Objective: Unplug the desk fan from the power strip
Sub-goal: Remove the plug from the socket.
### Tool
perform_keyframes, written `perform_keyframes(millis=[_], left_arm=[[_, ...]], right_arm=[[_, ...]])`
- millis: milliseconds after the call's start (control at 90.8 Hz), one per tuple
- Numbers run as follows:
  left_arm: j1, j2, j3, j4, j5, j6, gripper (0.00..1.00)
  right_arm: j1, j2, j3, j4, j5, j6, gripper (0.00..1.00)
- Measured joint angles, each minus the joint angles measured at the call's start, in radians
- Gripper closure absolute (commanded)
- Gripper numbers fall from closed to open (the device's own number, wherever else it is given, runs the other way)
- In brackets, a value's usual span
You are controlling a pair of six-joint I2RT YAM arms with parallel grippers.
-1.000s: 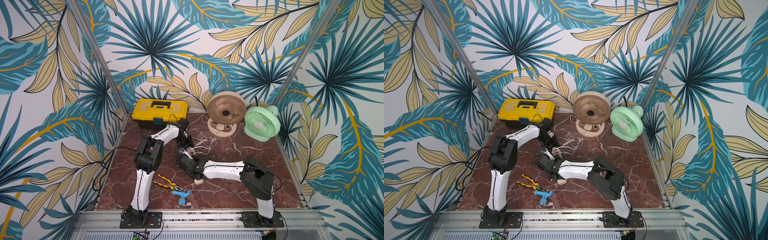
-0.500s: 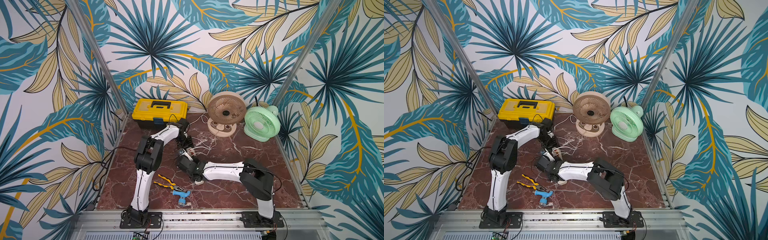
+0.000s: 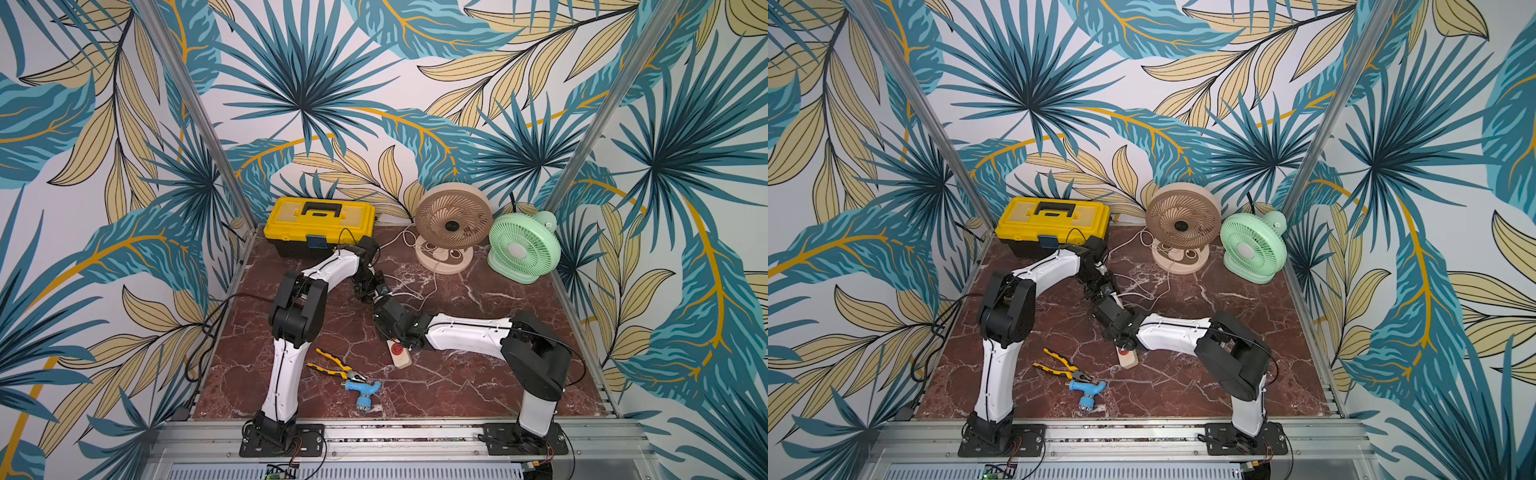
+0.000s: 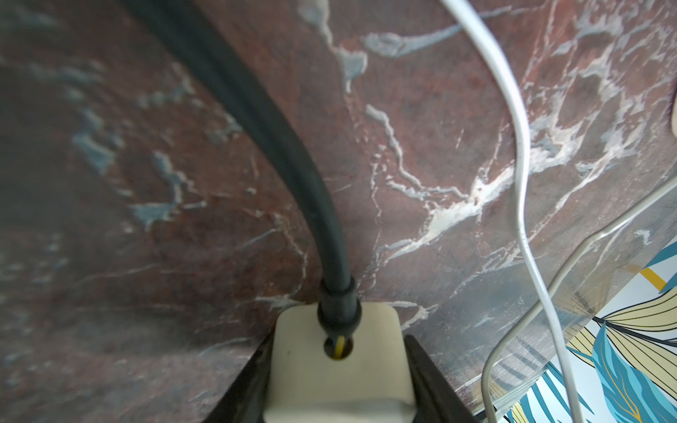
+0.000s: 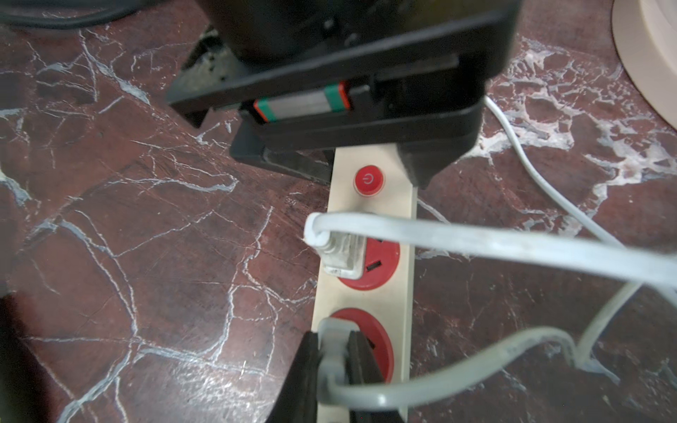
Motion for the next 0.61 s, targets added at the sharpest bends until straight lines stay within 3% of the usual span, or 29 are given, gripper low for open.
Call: perform_keyframes(millis=[319,606], left_arm=[[-0.001,0.000,0.000,-0.002,-0.002,0.021,1.00],[-0.005,0.000,0.002,-0.007,-0.009,0.046,1.00]], right_arm=[[0.014,0.027,0.064,-0.076,0.003,-0.006,1.00],[0.093,0.108,0.164,-0.169,0.187,-0.090,1.00]])
